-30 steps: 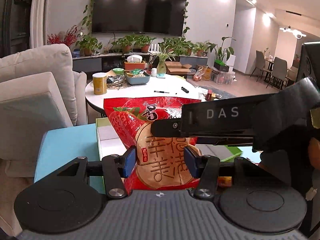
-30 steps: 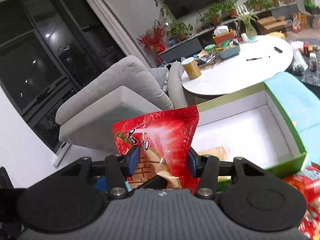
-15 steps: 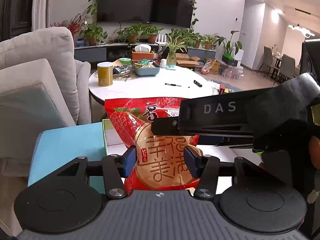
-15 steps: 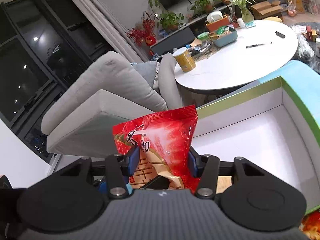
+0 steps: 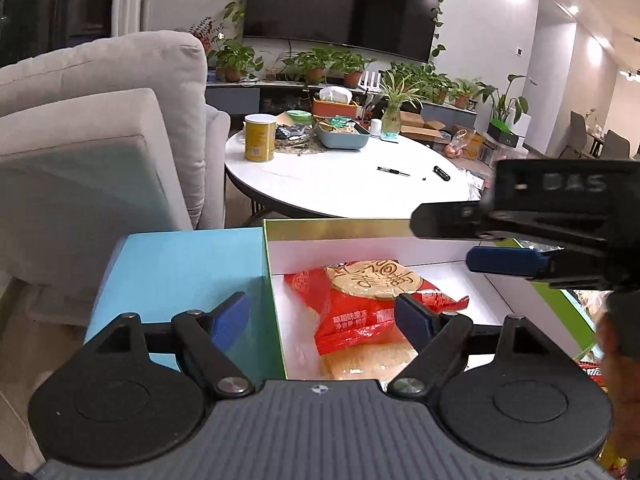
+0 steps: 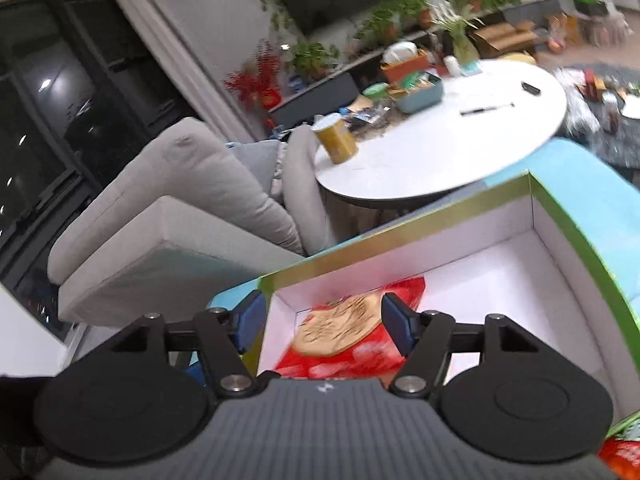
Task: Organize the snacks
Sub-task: 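Lower the red cookie bag into the box and open the right tool, then move the right tool to the yellow-red crayfish chip bag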
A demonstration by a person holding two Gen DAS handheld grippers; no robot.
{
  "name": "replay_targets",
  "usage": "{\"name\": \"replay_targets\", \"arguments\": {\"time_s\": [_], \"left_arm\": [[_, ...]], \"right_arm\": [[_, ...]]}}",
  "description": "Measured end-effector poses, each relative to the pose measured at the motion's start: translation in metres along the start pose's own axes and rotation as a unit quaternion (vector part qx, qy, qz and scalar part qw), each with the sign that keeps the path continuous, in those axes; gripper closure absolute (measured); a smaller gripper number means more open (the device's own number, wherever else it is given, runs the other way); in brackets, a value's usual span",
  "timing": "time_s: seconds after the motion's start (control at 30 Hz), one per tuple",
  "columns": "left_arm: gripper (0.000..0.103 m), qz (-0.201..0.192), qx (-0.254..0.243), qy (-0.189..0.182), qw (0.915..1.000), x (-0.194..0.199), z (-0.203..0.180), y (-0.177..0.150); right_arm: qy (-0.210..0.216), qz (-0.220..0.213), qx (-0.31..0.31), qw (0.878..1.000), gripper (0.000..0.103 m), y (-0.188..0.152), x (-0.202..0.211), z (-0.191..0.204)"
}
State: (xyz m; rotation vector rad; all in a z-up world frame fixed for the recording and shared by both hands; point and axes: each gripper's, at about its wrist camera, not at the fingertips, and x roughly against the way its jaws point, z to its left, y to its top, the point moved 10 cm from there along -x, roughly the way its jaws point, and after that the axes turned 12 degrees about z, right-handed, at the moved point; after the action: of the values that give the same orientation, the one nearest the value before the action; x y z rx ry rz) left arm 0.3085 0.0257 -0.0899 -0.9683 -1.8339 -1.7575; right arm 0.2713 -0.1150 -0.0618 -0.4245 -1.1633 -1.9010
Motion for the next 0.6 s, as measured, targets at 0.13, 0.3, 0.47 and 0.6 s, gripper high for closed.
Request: {"name": "replay_targets", "arguments": {"time_s": [0.13,0.3,0.47,0.6], "left_arm": [[0.024,-0.004,-0.007,0.016,0.9998,0.017,-0.004,-0.003],[0.023,-0.015,-0.019,0.023,0.9994,0.049,-0.013,-0.008],[0.019,-0.027,-0.022,0.023,0.9991,0.078,-0.027,-0.02],[0.019,-0.022,-0.018,0.001,0.9996,0.092,-0.045,-0.035]], "right_arm": [[0.004,-0.007,0.027,1.0,0.049,-0.009,0.028,0.01],[0.019,-0.013,0.043,0.999,0.045,-0.018,0.059,0.023],[0.036,-0.022,0.059,0.997,0.042,-0.032,0.096,0.03],[0.024,-0.029,0.072,0.997,0.04,-0.045,0.119,0.022]]}}
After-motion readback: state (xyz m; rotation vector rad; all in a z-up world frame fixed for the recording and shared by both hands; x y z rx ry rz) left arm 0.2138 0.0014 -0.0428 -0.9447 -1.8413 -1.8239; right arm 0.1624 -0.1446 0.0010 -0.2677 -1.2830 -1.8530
